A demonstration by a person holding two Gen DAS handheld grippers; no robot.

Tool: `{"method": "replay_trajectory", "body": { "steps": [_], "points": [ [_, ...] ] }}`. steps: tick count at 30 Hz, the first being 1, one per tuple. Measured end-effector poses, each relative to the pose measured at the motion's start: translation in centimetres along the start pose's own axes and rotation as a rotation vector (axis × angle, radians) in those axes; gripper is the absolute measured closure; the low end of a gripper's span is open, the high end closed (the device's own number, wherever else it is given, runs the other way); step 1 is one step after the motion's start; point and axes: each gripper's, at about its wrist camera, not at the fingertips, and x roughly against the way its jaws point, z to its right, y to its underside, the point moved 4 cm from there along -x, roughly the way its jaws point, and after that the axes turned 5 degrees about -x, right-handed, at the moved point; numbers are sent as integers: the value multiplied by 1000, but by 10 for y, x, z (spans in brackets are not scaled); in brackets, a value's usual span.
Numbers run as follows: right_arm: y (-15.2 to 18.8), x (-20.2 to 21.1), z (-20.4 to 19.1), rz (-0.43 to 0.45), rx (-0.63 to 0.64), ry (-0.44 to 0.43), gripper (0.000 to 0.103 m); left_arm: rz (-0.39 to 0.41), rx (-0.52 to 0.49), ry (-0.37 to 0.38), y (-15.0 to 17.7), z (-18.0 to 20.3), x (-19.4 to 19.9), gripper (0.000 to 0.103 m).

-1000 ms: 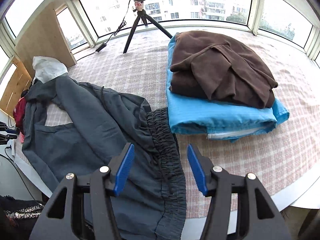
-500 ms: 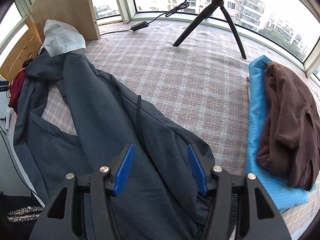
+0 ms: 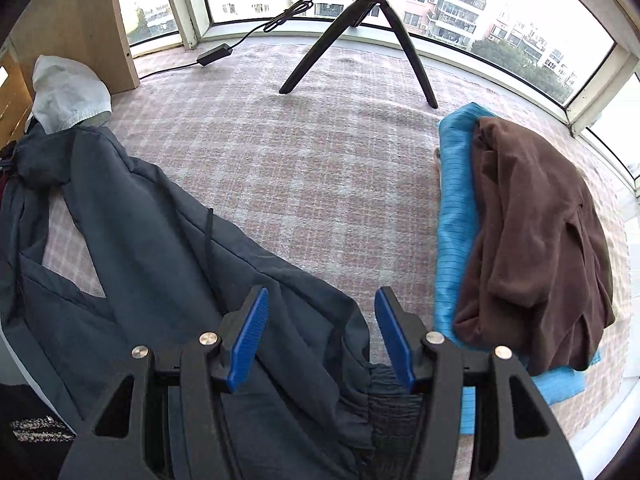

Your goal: Fold clothes

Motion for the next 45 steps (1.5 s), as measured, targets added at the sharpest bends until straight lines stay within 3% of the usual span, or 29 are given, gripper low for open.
{"method": "replay_trajectory", "body": {
  "steps": [5, 12, 16, 17, 18, 22, 27, 31, 34, 38, 40, 42, 45],
  "points": [
    [-1, -17, -10, -57, 117, -74, 49, 48, 125, -3, -1, -42, 34, 102],
    [-9, -51, -54, -114, 304, -216, 49, 22, 170, -51, 5, -56, 40, 102],
    [-6, -78, -68, -164, 382, -151, 50, 1, 177, -80, 5, -55, 42, 102],
    [-3, -79, -68, -168, 395, -125, 72, 3, 176, -91, 6, -54, 45, 102],
    [-5, -70, -65, -144, 376, -117, 98, 9, 177, -101, 8, -54, 52, 102],
    [-11, -32, -49, -40, 294, -85, 98, 35, 200, -141, 22, -57, 88, 102],
    [-32, 50, 8, 169, 57, -91, 98, 45, 219, -120, 30, -58, 139, 96],
    [-54, 47, 25, 195, 30, 28, 98, 7, 95, -155, -17, -46, 115, 94],
    [-63, 1, 36, 136, 16, 207, 98, -54, 118, -107, -65, -55, 49, 81],
    [-74, -53, 40, 29, 22, 318, 98, -126, 170, -145, -96, -82, -6, 78],
    [-75, -62, 42, 7, 30, 350, 98, -102, 181, -146, -90, -96, -1, 72],
    [-76, -68, 42, -6, 41, 381, 98, -85, 195, -173, -75, -112, 9, 58],
    [-75, -78, 49, -43, 22, 381, 98, -119, 219, -132, -35, -117, 9, 57]
  ]
}}
